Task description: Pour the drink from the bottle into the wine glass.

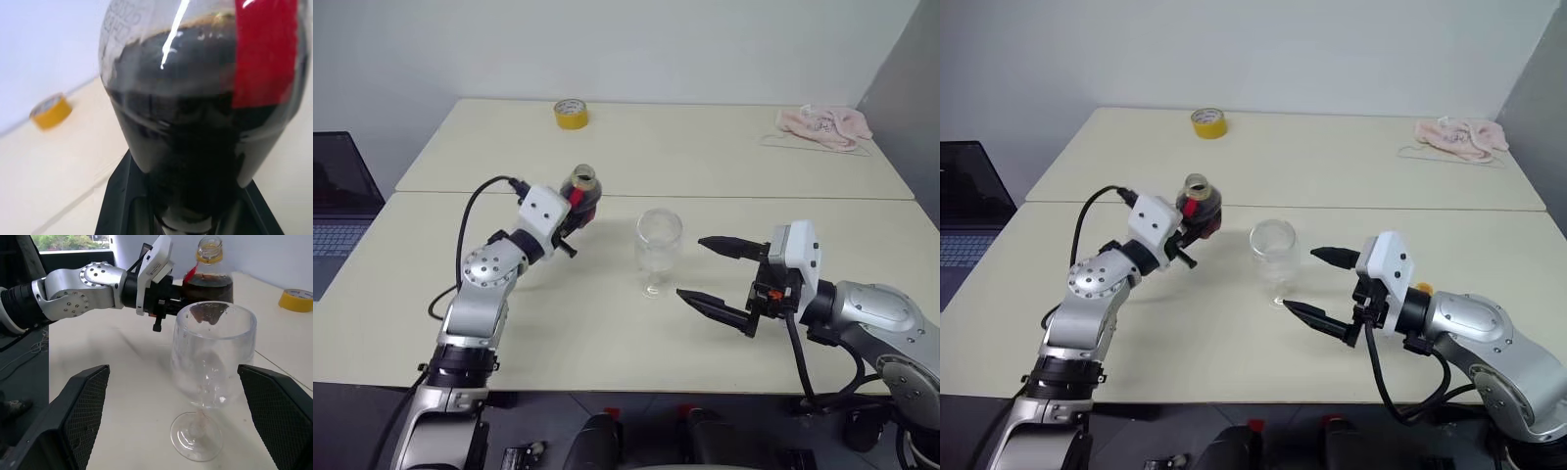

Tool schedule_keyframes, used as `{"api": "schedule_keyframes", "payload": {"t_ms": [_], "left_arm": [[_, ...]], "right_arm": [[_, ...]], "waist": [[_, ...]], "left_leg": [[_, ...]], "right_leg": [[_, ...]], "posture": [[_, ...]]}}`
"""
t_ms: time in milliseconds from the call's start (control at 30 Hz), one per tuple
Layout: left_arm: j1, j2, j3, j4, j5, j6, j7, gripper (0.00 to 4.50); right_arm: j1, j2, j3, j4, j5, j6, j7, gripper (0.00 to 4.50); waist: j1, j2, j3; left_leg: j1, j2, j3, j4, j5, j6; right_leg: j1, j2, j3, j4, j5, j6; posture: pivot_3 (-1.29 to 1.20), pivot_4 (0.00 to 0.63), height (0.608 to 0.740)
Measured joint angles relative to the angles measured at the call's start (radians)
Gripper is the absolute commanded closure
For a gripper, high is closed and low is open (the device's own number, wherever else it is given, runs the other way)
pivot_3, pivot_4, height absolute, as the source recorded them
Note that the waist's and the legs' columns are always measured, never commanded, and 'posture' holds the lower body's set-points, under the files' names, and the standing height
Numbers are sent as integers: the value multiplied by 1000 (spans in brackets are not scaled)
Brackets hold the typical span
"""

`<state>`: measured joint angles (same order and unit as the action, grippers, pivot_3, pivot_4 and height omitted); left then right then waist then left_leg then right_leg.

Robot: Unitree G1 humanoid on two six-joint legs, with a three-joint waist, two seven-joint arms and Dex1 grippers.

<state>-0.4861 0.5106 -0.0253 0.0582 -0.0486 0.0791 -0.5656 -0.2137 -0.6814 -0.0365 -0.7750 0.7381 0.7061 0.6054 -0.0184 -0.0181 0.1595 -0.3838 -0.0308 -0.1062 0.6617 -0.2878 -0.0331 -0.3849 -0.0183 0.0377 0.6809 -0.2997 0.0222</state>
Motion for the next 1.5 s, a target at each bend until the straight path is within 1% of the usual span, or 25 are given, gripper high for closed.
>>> {"api": "schedule_keyframes", "payload": {"t_ms": [167,300,467,733,967,1200,1500], "left_arm": [[-62,13,-40,28,40,-62,-32,3717],[-118,30,-58,69,82,-136,-45,3730],[-165,43,-95,130,137,-243,-59,3730],[-203,66,-116,243,195,-432,-65,3730],[-236,79,-129,313,249,-565,-58,3730],[-271,85,-144,373,313,-681,-43,3730],[-304,91,-146,432,394,-767,14,3737]], "right_arm": [[-8,1,7,-7,6,9,-20,0],[-12,6,44,-8,-10,26,-43,0],[-65,68,101,-6,-15,45,-88,0],[-113,109,108,24,-48,50,-134,0],[-114,111,107,36,-52,55,-150,0],[-111,91,107,36,-60,78,-151,0],[-111,92,108,37,-89,97,-154,0]], "waist": [[-1,0,0],[-2,0,0],[-7,0,0],[-8,0,0],[-8,0,0],[-9,0,0],[-9,0,0]], "left_leg": [[0,0,0,0,0,0],[0,0,0,0,0,0],[0,0,0,0,0,0],[-1,0,0,0,0,0],[-2,-1,0,0,0,0],[-2,-1,0,0,0,0],[-2,-1,0,0,0,0]], "right_leg": [[0,0,0,0,0,0],[0,0,0,0,0,0],[0,0,0,0,0,0],[-2,0,0,0,0,0],[-2,0,0,0,0,0],[-2,0,0,1,0,0],[-2,0,0,1,0,0]], "posture": [[0,150,740],[0,150,740],[0,150,740],[0,150,740],[0,150,740],[0,150,740],[0,150,740]]}}
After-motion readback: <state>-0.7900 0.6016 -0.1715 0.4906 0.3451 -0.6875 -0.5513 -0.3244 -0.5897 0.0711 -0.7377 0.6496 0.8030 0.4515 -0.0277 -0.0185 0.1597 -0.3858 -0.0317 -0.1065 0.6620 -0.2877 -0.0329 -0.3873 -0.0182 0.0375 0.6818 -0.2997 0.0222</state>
